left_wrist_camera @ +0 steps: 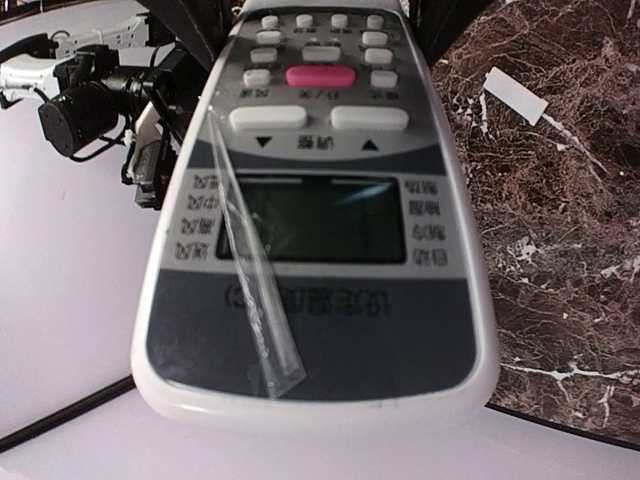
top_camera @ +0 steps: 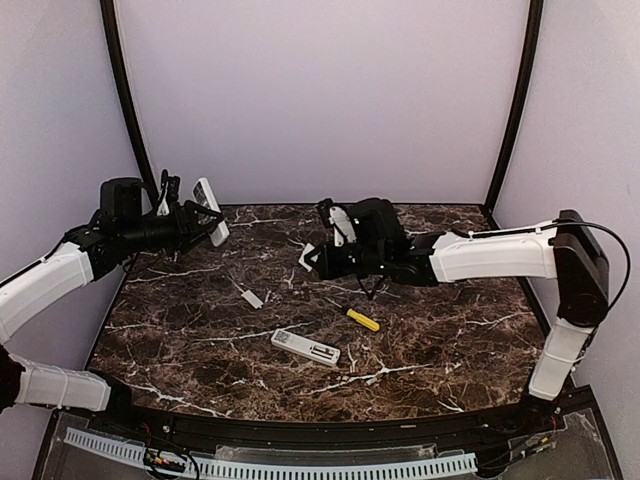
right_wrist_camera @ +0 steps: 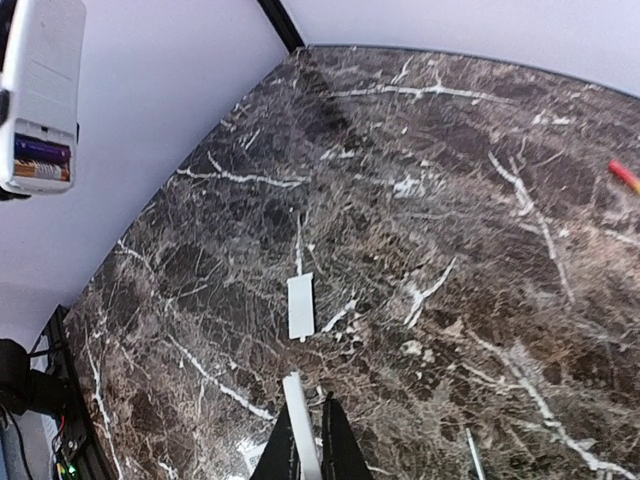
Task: Unload the batteries from the remote control
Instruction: Place the battery cover at the center of the board.
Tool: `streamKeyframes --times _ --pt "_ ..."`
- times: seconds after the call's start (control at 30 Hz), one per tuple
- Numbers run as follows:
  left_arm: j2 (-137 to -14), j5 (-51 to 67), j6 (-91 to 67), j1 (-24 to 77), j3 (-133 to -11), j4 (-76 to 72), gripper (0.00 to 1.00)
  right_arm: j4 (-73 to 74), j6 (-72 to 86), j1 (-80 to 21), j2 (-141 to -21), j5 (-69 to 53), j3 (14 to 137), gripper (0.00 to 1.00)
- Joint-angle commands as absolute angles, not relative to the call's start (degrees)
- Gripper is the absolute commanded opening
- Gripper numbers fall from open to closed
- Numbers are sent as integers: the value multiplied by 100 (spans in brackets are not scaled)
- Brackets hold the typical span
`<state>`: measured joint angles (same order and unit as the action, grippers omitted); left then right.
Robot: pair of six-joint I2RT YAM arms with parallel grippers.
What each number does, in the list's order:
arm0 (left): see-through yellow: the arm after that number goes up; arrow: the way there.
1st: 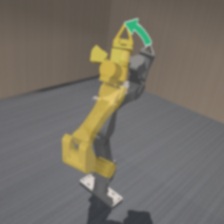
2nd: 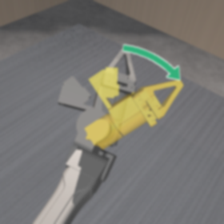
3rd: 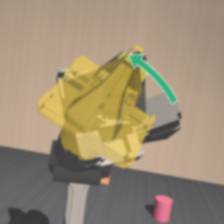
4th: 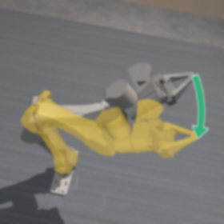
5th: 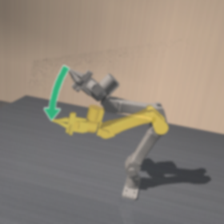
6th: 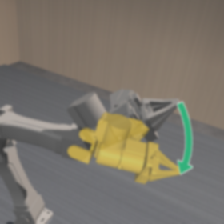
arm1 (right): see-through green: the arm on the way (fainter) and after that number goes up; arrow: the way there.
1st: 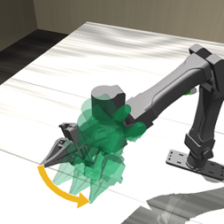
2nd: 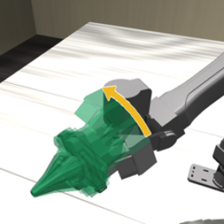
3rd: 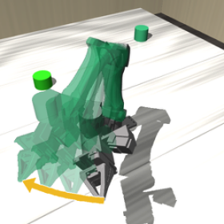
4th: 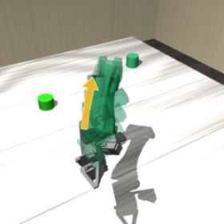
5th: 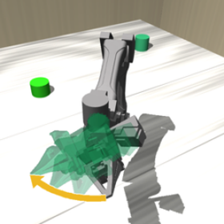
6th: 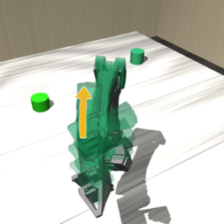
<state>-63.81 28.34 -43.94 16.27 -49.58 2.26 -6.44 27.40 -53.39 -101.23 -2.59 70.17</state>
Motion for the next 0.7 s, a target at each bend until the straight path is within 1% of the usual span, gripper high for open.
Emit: streamKeyframes --times 0.0,0.1,0.2,0.3,0.43,0.53,0.67 --pt "-6708 4105 -2916 1245 -5316 834 40 -499 2916 -5352 -10645 -828 7459 1" --pt "-6924 4638 -2726 843 -5355 660 40 -230 2915 -5369 -11015 -924 7912 0" --pt "-7007 4793 -2505 532 -5379 539 40 -85 2907 -5387 -11360 -950 8246 0" --pt "-6837 4565 -2011 438 -5261 447 40 105 2960 -5396 -11734 -1015 8628 0" --pt "-6487 4138 -1892 432 -5074 377 40 384 3033 -5392 -12262 -1093 9157 0" --pt "-6326 4080 -1927 431 -4976 361 40 542 3070 -5396 -12620 -1179 9564 0" --pt "-6331 4284 -1994 435 -4991 274 40 739 3067 -5395 -13068 -1275 10136 1"
